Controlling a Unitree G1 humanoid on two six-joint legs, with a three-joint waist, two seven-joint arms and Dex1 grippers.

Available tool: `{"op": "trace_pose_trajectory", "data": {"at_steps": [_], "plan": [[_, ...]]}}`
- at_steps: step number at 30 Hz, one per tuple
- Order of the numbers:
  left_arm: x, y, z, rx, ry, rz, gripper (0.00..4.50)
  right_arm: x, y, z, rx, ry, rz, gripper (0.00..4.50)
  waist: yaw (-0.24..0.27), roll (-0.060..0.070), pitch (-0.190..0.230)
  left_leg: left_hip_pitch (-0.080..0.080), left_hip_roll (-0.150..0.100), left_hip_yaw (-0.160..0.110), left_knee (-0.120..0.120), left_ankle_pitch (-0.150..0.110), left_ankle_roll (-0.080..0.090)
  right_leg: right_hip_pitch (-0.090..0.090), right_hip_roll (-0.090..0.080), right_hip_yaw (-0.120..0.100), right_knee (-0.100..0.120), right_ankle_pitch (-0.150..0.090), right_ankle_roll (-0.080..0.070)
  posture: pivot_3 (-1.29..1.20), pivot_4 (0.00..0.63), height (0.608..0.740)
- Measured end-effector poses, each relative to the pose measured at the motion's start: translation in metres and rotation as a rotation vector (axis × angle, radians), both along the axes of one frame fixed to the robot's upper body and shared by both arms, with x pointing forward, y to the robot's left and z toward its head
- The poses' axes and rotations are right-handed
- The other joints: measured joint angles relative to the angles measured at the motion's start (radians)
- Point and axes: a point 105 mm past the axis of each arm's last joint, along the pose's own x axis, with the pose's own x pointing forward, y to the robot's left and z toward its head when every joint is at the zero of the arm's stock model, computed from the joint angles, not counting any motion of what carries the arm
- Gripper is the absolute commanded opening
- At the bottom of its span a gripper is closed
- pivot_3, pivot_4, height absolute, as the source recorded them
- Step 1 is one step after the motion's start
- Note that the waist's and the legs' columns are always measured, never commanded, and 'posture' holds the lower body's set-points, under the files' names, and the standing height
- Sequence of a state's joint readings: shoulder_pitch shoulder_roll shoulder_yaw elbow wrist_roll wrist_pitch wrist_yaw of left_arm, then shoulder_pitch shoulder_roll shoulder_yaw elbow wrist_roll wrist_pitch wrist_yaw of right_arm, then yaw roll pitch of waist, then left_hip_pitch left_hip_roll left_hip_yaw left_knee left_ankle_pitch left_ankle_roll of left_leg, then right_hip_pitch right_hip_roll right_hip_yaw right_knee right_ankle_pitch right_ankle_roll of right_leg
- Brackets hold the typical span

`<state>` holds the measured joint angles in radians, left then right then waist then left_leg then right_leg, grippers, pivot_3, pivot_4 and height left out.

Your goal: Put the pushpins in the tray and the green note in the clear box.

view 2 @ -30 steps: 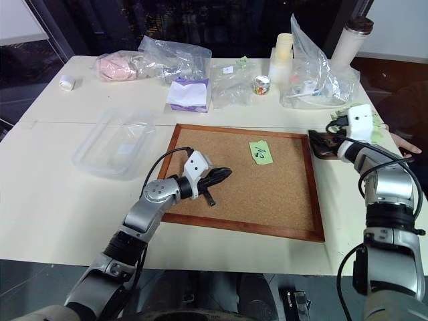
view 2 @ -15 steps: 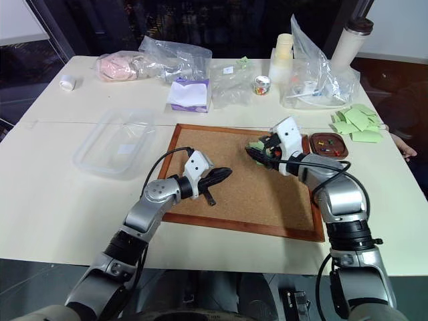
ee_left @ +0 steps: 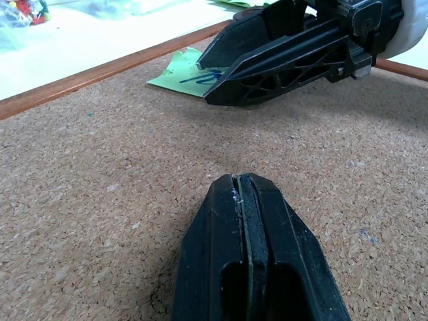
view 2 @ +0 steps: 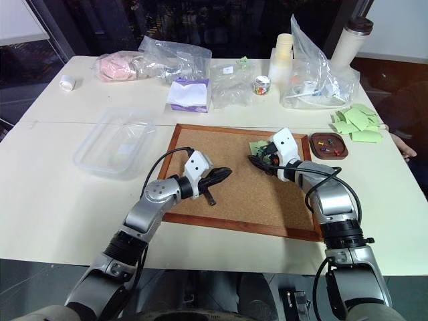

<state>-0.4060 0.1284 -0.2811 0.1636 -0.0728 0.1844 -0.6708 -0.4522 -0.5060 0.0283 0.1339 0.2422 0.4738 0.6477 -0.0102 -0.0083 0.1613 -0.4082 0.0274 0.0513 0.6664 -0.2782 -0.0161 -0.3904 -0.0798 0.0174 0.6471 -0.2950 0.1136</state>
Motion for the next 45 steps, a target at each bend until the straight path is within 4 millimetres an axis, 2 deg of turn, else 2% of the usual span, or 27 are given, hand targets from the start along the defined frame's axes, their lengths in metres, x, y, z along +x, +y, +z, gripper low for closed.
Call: {"op": "trace_pose_trajectory", "data": {"at_steps": [2,3,18,24,32,37,38,40,45], "plan": [[0.0,0.0,0.0,-0.001,-0.001,0.001,0.0,0.0,-0.001,-0.003,-0.002,0.009,-0.006,0.37,0.0,0.0,0.0,0.0,0.0,0.0,0.0,0.0,0.0,0.0,0.0,0.0,0.0,0.0,0.0,0.0,0.15,0.74],[0.0,0.0,0.0,-0.001,-0.002,0.001,0.0,0.0,-0.001,-0.003,-0.001,0.012,-0.006,0.04,0.0,0.0,0.0,0.0,0.0,0.0,0.0,0.0,0.0,0.0,0.0,0.0,0.0,0.0,0.0,0.0,0.15,0.74],[-0.002,-0.001,-0.001,0.006,0.006,-0.011,0.0,-0.002,0.0,0.001,-0.003,0.023,-0.002,0.04,0.0,0.0,0.0,0.0,0.0,0.0,0.0,0.0,0.0,-0.001,0.0,0.0,0.0,0.0,0.0,0.0,0.15,0.74],[-0.002,0.0,-0.001,0.014,0.013,-0.01,0.0,-0.005,0.003,0.038,0.0,-0.087,0.027,0.04,-0.001,0.0,0.0,0.0,0.0,0.0,0.0,0.0,0.0,-0.001,0.0,0.0,0.0,0.0,0.0,0.0,0.15,0.74],[-0.001,-0.002,0.001,0.001,0.007,-0.004,0.0,-0.012,0.006,0.051,-0.016,-0.1,0.053,0.04,0.0,0.0,0.0,0.0,0.0,0.0,0.0,0.0,0.0,-0.001,0.0,0.0,0.0,0.0,0.0,0.0,0.15,0.74],[0.009,-0.001,0.008,-0.09,0.058,0.049,0.0,-0.03,0.018,0.057,-0.015,-0.109,0.108,0.04,0.001,-0.001,0.001,-0.001,0.0,-0.001,0.0,0.0,0.0,-0.001,0.0,0.0,0.0,0.0,0.0,0.0,0.15,0.74],[0.013,0.0,0.015,-0.127,0.069,0.061,0.52,-0.035,0.02,0.058,-0.019,-0.109,0.119,0.0,0.0,-0.001,0.001,-0.001,0.0,-0.001,0.0,0.0,0.0,-0.002,0.0,0.0,0.0,0.0,0.0,0.0,0.15,0.74],[0.02,0.001,0.029,-0.194,0.081,0.078,0.97,-0.039,0.022,0.061,-0.028,-0.112,0.125,0.0,0.0,-0.001,0.001,-0.002,0.0,-0.001,0.0,0.0,0.0,-0.002,0.0,0.0,0.0,0.0,0.0,0.0,0.15,0.74],[0.037,0.002,0.074,-0.452,0.164,0.118,3.4,-0.052,0.032,0.071,-0.025,-0.141,0.161,0.0,-0.001,-0.002,0.001,-0.002,0.0,-0.002,0.0,0.0,0.0,-0.002,0.0,0.0,0.0,0.0,0.0,0.0,0.15,0.74]]}}
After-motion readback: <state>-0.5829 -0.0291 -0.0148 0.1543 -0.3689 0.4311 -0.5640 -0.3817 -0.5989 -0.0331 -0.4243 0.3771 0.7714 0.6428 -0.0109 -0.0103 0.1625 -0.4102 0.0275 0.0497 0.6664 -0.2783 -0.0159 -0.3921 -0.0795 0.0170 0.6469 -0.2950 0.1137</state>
